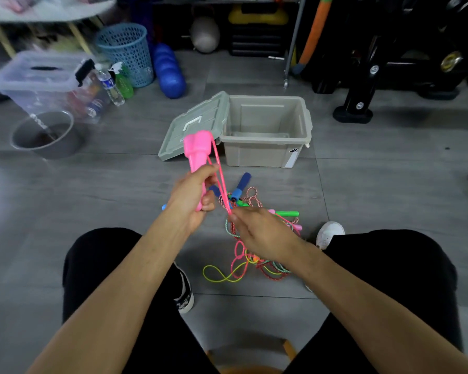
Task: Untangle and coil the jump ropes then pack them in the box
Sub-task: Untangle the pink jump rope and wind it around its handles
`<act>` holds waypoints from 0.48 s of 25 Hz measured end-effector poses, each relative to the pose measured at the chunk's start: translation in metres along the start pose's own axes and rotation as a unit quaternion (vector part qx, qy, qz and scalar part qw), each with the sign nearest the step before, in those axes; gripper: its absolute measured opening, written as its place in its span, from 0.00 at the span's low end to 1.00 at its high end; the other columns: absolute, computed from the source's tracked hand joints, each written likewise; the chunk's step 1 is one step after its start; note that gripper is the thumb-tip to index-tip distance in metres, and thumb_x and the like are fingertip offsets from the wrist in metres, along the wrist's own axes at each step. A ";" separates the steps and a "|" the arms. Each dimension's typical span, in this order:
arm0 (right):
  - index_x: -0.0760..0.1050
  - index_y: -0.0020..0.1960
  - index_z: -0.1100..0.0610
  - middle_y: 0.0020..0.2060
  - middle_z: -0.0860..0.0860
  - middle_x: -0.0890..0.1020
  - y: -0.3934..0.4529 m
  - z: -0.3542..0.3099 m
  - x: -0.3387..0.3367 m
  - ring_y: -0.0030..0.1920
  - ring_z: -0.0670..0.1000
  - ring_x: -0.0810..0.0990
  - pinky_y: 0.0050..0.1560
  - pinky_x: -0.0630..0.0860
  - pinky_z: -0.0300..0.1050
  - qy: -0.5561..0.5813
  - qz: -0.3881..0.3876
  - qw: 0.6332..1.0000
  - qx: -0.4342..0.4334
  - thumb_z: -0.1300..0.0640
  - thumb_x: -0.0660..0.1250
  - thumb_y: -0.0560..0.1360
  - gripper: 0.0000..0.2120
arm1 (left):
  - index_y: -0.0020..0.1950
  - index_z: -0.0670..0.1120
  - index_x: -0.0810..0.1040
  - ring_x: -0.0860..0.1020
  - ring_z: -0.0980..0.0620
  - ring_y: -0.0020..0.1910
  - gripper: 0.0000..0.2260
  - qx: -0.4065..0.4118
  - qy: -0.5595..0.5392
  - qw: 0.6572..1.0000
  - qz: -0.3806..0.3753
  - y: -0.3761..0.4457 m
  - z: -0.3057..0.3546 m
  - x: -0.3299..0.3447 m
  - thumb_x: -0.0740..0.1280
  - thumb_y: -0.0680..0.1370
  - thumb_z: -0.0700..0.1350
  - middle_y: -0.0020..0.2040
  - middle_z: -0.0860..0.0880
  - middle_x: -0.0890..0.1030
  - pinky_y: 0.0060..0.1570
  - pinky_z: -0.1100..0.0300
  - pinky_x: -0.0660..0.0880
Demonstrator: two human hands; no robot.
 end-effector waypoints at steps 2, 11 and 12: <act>0.63 0.42 0.55 0.41 0.56 0.76 0.001 -0.008 0.009 0.40 0.60 0.75 0.37 0.70 0.51 -0.072 -0.057 0.996 -0.008 0.63 0.57 0.75 0.05 | 0.40 0.46 0.72 0.57 0.57 0.18 0.08 0.008 0.041 0.998 0.045 0.002 -0.004 -0.008 0.70 0.75 0.45 0.33 0.50 0.72 0.19 0.68 0.53; 0.59 0.43 0.55 0.34 0.49 0.61 -0.007 -0.026 0.010 0.37 0.56 0.67 0.37 0.67 0.49 -0.211 -0.155 0.963 -0.069 0.63 0.56 0.75 0.06 | 0.45 0.47 0.70 0.59 0.58 0.17 0.15 -0.063 0.063 0.996 -0.009 0.005 -0.019 -0.002 0.69 0.76 0.56 0.33 0.50 0.74 0.18 0.69 0.55; 0.60 0.43 0.55 0.34 0.49 0.62 -0.009 -0.029 0.007 0.37 0.57 0.68 0.36 0.67 0.49 -0.211 -0.148 0.963 -0.078 0.62 0.56 0.76 0.06 | 0.45 0.46 0.71 0.60 0.57 0.18 0.17 -0.045 0.123 0.991 0.011 0.006 -0.019 -0.006 0.69 0.75 0.59 0.32 0.50 0.73 0.19 0.68 0.56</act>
Point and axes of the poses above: each hand's wrist, its own y-axis towards the middle knuckle, its own x-axis out of the palm, z = x × y, the point moved 8 cm from there along y, towards the middle knuckle
